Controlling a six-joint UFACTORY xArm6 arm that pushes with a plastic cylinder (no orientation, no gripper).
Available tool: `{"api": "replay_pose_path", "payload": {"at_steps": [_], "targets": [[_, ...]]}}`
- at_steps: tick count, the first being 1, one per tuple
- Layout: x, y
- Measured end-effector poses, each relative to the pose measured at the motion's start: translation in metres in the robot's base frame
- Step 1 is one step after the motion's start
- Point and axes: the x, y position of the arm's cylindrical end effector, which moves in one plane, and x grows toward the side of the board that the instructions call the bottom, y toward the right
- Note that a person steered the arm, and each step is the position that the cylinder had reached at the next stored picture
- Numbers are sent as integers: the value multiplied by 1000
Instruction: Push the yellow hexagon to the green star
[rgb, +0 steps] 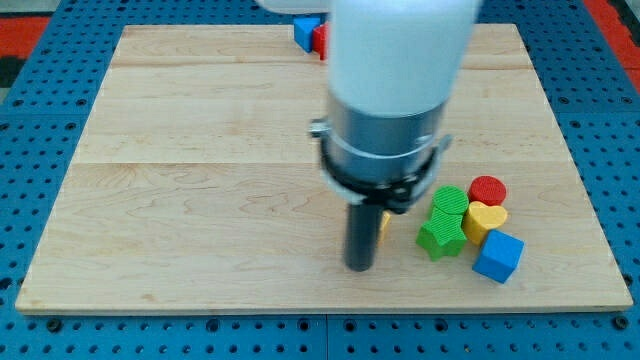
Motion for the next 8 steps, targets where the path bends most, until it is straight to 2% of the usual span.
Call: {"api": "replay_pose_path", "payload": {"at_steps": [1,2,3,6,8], "targets": [[-8,-48],[-51,-45],[-60,-19],[-47,7],[-41,48]]}}
